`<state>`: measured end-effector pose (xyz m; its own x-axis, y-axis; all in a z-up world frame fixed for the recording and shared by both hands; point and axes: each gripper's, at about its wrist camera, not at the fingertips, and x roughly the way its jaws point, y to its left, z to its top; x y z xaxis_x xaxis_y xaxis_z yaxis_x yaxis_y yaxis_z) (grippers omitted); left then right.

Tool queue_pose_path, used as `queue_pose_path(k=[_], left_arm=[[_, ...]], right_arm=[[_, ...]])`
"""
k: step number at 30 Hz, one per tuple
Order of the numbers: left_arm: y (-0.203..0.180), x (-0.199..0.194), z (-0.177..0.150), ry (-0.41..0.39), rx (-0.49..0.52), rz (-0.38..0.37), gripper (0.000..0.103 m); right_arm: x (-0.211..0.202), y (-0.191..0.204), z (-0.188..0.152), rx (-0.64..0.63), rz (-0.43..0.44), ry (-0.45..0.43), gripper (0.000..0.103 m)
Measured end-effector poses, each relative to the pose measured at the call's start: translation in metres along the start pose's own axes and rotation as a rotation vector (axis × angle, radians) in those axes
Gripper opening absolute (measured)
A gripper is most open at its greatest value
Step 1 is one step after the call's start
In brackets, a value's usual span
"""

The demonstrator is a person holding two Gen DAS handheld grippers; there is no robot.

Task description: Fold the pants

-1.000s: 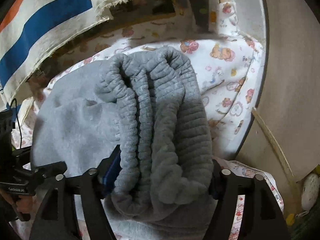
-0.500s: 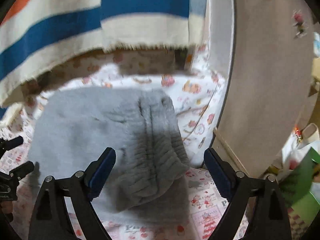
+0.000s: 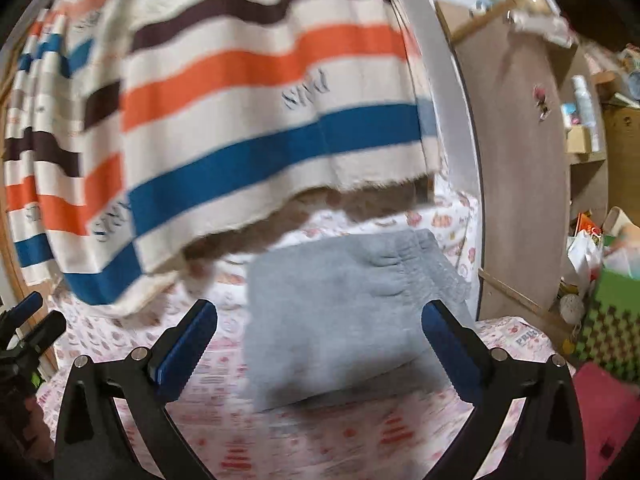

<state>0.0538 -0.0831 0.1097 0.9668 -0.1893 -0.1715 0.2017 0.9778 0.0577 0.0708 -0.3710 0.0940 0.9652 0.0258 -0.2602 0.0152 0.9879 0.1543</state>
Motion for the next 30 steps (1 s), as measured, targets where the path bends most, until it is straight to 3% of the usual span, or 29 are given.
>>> queue_pose_path(k=[2,4,9,14,18,22,25,27,30], left_arm=[[0.006,-0.008,-0.008,-0.017,0.009,0.022,0.103],[0.011,-0.012,-0.015,-0.048,0.027,0.040,0.103],[0.013,0.014,-0.035,-0.055,0.016,-0.005,0.103],[0.008,0.028,-0.057,-0.062,0.019,-0.034,0.103],[0.003,0.039,-0.068,-0.023,0.050,-0.020,0.103],[0.013,0.047,-0.069,0.007,-0.006,-0.022,0.103],[0.022,0.062,-0.074,0.094,-0.054,-0.021,0.103],[0.026,0.070,-0.076,0.141,-0.076,0.000,0.103],[0.026,0.065,-0.077,0.122,-0.082,0.043,0.103]], right_arm=[[-0.005,0.015,-0.006,-0.035,0.011,0.003,0.103],[-0.006,0.027,-0.012,-0.062,-0.040,-0.023,0.103],[0.023,0.028,-0.030,-0.062,-0.103,-0.035,0.103],[0.048,0.018,-0.051,-0.038,-0.097,0.001,0.103],[0.055,0.019,-0.057,-0.047,-0.101,0.005,0.103],[0.064,0.025,-0.059,-0.080,-0.106,0.029,0.103],[0.061,0.035,-0.061,-0.124,-0.169,0.013,0.103],[0.063,0.040,-0.062,-0.148,-0.149,0.020,0.103],[0.062,0.037,-0.061,-0.131,-0.160,0.017,0.103]])
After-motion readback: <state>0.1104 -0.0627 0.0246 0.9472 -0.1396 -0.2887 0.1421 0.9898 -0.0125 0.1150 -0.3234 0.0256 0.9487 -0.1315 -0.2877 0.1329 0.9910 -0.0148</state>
